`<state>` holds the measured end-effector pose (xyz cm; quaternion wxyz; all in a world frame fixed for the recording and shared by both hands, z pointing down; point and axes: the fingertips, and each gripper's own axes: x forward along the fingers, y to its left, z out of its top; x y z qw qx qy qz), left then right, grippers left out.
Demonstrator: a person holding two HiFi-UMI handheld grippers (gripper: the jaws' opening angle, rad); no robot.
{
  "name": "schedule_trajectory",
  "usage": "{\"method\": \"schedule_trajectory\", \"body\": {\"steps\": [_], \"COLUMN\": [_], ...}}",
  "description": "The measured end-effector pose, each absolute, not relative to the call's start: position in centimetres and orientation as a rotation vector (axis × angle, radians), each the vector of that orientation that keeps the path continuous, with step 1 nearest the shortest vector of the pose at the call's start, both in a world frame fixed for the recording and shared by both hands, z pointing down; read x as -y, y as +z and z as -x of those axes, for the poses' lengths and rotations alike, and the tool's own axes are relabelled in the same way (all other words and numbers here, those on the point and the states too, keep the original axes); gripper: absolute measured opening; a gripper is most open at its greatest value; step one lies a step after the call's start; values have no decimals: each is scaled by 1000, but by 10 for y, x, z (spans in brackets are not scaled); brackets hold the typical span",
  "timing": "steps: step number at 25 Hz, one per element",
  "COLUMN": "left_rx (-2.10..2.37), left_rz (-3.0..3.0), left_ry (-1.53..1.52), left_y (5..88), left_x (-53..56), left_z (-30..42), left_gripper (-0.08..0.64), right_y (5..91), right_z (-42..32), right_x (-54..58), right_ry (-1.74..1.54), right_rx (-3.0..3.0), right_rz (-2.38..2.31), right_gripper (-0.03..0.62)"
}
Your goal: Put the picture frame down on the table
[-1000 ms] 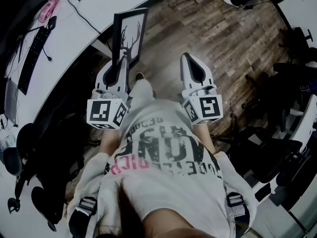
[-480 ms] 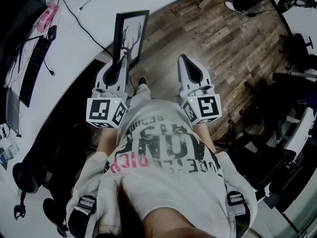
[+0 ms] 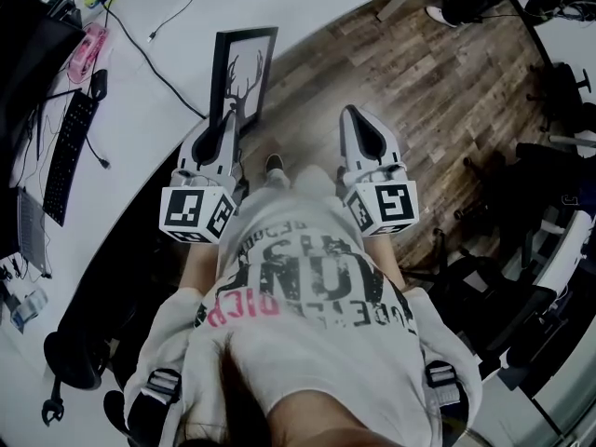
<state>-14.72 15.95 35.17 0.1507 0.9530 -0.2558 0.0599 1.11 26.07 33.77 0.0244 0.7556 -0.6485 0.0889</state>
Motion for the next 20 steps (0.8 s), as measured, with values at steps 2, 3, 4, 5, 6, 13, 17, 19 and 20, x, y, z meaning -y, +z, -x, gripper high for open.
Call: {"method": "schedule_trajectory", "body": {"steps": [2,3,4,5,6,13,17,19,20], "left_rx": [741,747,753,758,763,812,867,905,927], "left_rz": [-2727,-2722,-2717,-2713,-2709,-2664,-2621,-2606,-2599], "left_ry": [174,174,173,172,171,176,177,175,172], "left_y": [353,354,355,355,356,361,365,365,365], "left_x": [-154,-152,-150,-148,-147,-131,-113,-104,-99], "left_z": [147,147,147,146,144,131,117,109,105], "left_gripper": [11,11,11,11,11,10,11,11,11], "right_y": [340,341,343,344,344,354,357,356,355], "right_z": [-12,-12,-13,-13,-15,-33,-53,-67,-74], "right_x": [-256,-254,-252,-250,-248,-227,-207,-195,-188], "right_ry": [288,294,300,303,307,359,387,388,387], "right_rx": [2003,2004,2007,2011,2014,2037,2065,2087,2098], "right_rz": [-2343,-2341,-2338,-2334,-2330,-2279,-2226,-2200,-2186], "right_gripper": [2,2,2,2,2,2,2,2,2]}}
